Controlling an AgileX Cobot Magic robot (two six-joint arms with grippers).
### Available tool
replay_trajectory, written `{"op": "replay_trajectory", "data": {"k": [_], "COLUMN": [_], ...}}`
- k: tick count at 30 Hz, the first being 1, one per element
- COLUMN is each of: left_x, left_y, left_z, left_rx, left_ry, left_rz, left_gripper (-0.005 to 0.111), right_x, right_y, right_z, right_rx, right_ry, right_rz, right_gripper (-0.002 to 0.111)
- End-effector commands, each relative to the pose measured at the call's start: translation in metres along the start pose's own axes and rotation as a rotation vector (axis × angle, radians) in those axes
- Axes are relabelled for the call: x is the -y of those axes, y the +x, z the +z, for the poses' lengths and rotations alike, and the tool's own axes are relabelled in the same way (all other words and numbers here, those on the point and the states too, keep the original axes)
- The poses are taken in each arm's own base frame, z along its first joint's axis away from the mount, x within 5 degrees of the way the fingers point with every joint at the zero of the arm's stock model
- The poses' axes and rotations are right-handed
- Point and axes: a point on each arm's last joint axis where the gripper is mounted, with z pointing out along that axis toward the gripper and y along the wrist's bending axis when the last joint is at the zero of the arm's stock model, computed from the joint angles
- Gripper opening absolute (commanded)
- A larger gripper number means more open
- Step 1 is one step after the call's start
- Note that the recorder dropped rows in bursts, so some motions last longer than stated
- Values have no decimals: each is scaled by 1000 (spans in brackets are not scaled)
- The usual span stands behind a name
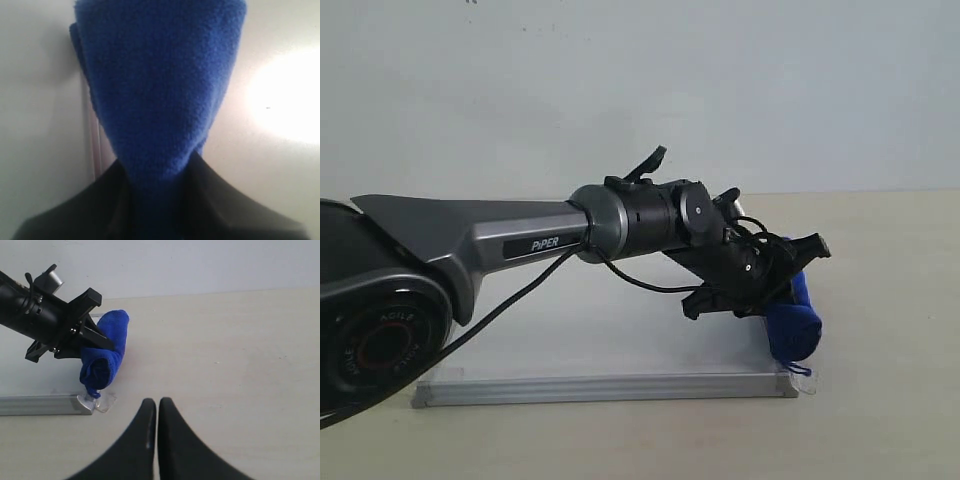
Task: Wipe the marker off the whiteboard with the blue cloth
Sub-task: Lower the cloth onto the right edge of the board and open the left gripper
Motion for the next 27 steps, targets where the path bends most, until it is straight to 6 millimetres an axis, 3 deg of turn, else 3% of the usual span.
{"op": "replay_trajectory", "data": {"k": [1,7,9,19,27], "left_x": [4,3,2,8,19], "left_y": [1,0,-1,-11,-31], "left_z": [-2,-3,-4,-12,-42], "left_rx": [-22,-51,-49,-69,-148], "left_ry": [19,40,40,92,122], "left_rz": [16,-47,-49,-79,-14], "left_gripper": [11,45,51,52,52], "right_x": [0,0,0,0,0], "right_y": [-1,-1,-1,-1,-1], "right_z": [0,0,0,0,0], "right_rx": [9,9,9,9,9], "right_ry": [2,2,2,2,2], "right_rz": [-6,-6,-6,-6,-6], "right_gripper": [1,1,1,1,1]}}
